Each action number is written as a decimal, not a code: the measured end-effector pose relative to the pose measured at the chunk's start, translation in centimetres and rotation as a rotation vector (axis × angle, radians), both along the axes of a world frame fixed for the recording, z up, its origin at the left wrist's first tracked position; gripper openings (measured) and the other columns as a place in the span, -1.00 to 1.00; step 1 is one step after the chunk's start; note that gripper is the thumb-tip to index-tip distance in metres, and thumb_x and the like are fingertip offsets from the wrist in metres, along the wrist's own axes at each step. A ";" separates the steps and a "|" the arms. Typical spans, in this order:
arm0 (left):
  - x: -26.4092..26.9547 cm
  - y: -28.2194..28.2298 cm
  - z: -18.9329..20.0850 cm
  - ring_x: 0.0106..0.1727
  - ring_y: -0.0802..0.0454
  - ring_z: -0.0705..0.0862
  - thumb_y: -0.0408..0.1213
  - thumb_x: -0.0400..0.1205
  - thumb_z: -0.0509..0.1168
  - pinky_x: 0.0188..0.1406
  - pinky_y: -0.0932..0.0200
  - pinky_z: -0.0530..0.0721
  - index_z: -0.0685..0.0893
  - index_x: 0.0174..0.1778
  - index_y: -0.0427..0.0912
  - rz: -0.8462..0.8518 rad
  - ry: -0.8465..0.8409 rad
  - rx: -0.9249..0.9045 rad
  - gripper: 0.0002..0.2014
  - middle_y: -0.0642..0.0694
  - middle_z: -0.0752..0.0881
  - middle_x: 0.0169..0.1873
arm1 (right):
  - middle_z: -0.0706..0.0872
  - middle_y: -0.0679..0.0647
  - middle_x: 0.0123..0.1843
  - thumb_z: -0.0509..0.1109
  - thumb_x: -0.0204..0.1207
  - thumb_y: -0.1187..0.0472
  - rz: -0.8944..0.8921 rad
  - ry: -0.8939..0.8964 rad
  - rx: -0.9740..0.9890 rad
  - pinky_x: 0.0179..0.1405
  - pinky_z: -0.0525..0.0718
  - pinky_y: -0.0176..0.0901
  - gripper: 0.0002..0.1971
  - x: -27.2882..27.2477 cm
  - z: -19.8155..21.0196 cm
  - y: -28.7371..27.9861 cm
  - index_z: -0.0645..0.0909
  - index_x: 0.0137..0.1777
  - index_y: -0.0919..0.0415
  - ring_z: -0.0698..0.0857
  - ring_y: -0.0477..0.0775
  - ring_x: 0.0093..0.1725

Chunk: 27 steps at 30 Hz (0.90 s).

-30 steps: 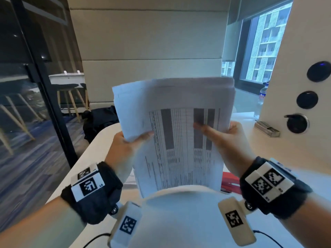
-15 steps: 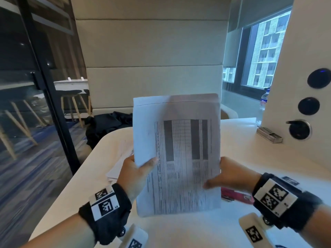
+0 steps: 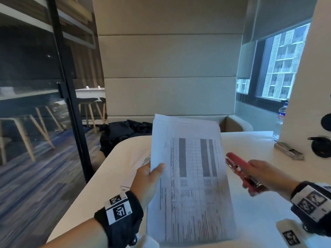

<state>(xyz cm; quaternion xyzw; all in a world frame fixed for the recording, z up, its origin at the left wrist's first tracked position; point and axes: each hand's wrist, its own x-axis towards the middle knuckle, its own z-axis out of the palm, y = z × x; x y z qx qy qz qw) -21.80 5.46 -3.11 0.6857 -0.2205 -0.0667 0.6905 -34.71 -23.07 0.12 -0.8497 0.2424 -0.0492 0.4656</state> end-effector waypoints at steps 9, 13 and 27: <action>-1.0 -0.8 1.2 -0.11 -0.22 0.81 -0.18 0.70 0.25 -0.01 -0.13 0.78 0.77 -0.01 -0.23 -0.028 0.025 0.034 -0.77 -0.19 0.84 -0.17 | 0.69 0.07 0.07 0.28 0.51 -0.04 -0.046 -1.106 0.330 -0.01 0.65 -0.21 -0.69 2.1 9.0 4.4 0.60 0.14 0.10 0.60 0.00 -0.01; -2.5 -1.2 1.7 -0.09 -0.13 0.82 -0.22 0.72 0.22 -0.11 0.09 0.79 0.77 0.04 -0.17 -0.110 0.015 0.009 -0.79 -0.13 0.85 -0.13 | 0.68 0.03 0.12 0.27 0.66 0.30 0.031 -1.162 0.147 -0.15 0.65 -0.12 -0.72 3.9 10.6 7.1 0.38 0.33 0.23 0.65 -0.01 -0.08; -5.1 -1.7 2.9 -0.27 -0.10 0.74 -0.28 0.70 0.24 -0.22 0.07 0.68 0.72 -0.09 -0.38 -0.243 -0.065 0.000 -0.76 -0.33 0.80 -0.20 | 0.71 0.41 -0.14 0.24 0.48 -0.20 -0.023 -1.211 0.202 -0.22 0.67 0.39 -0.51 5.6 10.6 13.8 0.60 -0.05 0.29 0.67 0.32 -0.26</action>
